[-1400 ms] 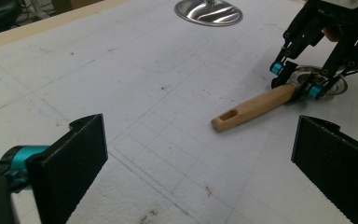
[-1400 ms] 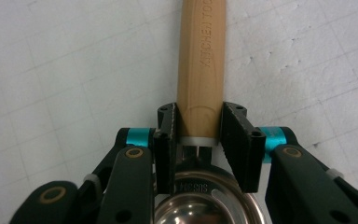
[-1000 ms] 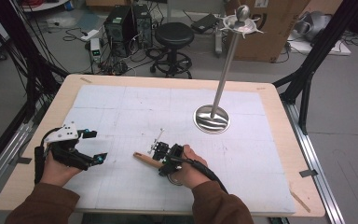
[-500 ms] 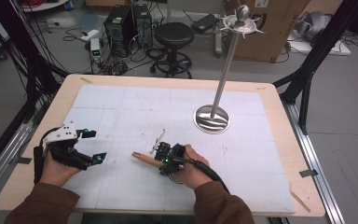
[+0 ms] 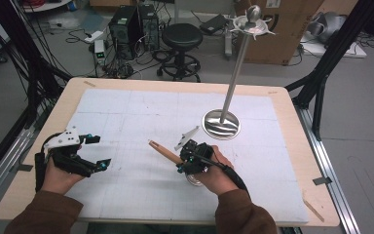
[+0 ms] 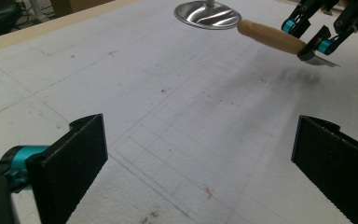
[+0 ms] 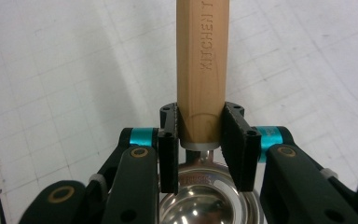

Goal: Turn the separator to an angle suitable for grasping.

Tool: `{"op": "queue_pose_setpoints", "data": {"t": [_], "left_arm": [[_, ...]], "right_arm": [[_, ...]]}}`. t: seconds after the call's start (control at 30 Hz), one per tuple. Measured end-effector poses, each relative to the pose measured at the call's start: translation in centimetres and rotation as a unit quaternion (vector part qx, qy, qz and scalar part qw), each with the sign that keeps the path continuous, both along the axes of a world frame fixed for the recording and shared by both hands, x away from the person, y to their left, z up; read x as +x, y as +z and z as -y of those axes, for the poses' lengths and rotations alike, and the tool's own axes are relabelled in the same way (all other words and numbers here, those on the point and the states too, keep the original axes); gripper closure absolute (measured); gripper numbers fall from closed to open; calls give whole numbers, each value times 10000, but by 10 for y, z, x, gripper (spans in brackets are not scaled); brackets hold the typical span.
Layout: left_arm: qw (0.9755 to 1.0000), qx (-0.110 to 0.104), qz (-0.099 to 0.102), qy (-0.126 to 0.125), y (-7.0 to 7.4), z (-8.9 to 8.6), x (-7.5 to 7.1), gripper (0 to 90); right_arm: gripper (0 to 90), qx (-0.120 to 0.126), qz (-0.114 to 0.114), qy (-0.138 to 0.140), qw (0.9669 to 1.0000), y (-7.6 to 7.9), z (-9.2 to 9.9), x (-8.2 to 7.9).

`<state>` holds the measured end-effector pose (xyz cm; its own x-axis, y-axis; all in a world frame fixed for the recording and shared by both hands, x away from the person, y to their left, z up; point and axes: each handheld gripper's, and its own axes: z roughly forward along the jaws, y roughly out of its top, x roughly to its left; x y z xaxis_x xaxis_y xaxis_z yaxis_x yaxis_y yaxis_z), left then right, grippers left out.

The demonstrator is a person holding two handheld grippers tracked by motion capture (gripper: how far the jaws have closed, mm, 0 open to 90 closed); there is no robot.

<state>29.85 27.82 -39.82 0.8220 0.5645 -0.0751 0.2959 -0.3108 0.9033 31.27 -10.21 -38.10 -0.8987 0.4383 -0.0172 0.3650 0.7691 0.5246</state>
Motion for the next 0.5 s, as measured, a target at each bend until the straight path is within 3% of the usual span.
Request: {"op": "queue_pose_setpoints", "data": {"t": [0.5], "left_arm": [[10000,-29,28,-34,2,2,1,40]], "right_arm": [[689,325,280,-215,9988,17,24,-3]]}}
